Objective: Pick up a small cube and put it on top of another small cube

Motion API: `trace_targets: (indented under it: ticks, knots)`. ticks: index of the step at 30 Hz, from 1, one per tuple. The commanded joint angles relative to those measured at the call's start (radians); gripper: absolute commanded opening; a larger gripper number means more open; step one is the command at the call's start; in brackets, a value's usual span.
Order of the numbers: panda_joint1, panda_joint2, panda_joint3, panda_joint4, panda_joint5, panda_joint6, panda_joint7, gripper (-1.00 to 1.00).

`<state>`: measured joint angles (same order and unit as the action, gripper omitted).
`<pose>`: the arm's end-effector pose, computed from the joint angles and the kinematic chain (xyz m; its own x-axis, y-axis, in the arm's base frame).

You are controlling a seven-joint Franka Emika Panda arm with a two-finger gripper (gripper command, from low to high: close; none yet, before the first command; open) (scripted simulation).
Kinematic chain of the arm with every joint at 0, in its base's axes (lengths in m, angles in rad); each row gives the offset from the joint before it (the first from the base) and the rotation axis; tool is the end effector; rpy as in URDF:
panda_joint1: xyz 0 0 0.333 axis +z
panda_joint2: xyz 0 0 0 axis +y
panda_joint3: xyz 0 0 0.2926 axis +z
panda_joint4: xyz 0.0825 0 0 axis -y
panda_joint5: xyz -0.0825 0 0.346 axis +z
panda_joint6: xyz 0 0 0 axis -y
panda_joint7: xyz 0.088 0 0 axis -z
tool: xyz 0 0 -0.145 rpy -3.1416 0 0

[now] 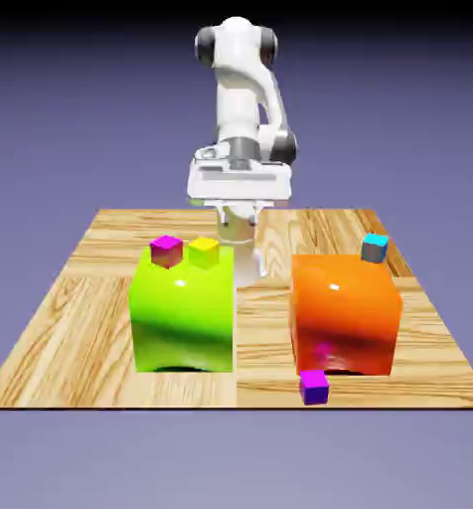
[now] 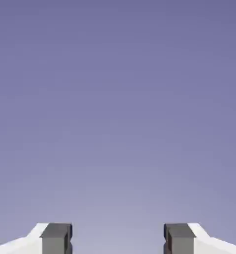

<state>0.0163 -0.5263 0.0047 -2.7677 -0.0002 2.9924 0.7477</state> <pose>0.4099 0.0086 0.4311 0.5498 -0.6676 0.5021 -0.4819 -0.7444 -0.4621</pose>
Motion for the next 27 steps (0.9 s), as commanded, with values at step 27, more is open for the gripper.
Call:
trace_targets:
  ticks: [27]
  knots:
    - [0.097, 0.979, 0.106, 0.947, -0.005, -0.997, 0.15, 0.0]
